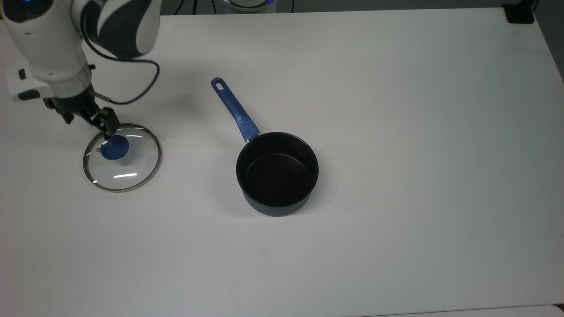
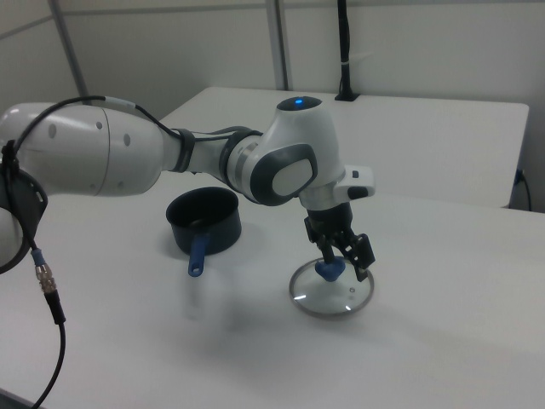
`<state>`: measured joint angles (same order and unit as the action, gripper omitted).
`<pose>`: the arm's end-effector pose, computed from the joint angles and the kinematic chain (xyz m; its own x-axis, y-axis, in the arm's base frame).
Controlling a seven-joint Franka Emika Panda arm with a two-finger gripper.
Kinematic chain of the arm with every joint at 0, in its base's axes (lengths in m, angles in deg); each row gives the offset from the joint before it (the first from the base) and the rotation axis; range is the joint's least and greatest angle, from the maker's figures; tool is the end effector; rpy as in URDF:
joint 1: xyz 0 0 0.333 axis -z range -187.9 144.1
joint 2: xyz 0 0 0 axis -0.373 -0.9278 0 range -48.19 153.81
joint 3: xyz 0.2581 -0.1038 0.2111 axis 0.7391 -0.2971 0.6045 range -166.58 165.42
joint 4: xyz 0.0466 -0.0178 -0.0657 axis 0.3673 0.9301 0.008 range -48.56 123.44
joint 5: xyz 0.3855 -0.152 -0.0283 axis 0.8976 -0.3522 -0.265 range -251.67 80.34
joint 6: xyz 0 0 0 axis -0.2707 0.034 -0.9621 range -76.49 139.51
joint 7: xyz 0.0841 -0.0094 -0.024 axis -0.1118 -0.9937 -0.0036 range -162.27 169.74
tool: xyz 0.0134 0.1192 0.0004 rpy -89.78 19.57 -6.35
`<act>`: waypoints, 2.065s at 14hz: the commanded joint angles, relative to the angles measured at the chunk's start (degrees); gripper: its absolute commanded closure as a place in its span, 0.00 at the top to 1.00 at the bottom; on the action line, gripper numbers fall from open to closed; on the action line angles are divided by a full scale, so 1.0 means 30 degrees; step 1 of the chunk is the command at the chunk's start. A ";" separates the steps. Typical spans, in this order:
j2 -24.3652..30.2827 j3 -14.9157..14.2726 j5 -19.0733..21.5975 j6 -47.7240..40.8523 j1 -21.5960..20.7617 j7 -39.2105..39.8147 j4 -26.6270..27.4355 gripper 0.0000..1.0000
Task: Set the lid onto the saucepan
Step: 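Lower the gripper and close it on the blue knob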
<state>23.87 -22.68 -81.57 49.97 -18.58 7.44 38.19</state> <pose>0.6811 -0.2744 0.3803 0.9310 -0.3419 0.1281 -0.3573 -0.9252 0.1280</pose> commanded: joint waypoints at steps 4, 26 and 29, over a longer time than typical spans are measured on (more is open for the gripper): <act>-0.0082 0.0451 0.0655 0.1217 -0.0285 -0.3868 0.0072 0.93; 0.0210 0.1128 0.0479 0.1012 -0.0226 -0.3313 0.0746 0.44; 0.1497 0.0952 0.0392 -0.0622 -0.0285 -0.2935 0.0426 0.44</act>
<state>22.93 -19.17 -80.66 52.60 -18.97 -3.40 39.11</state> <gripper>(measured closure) 0.396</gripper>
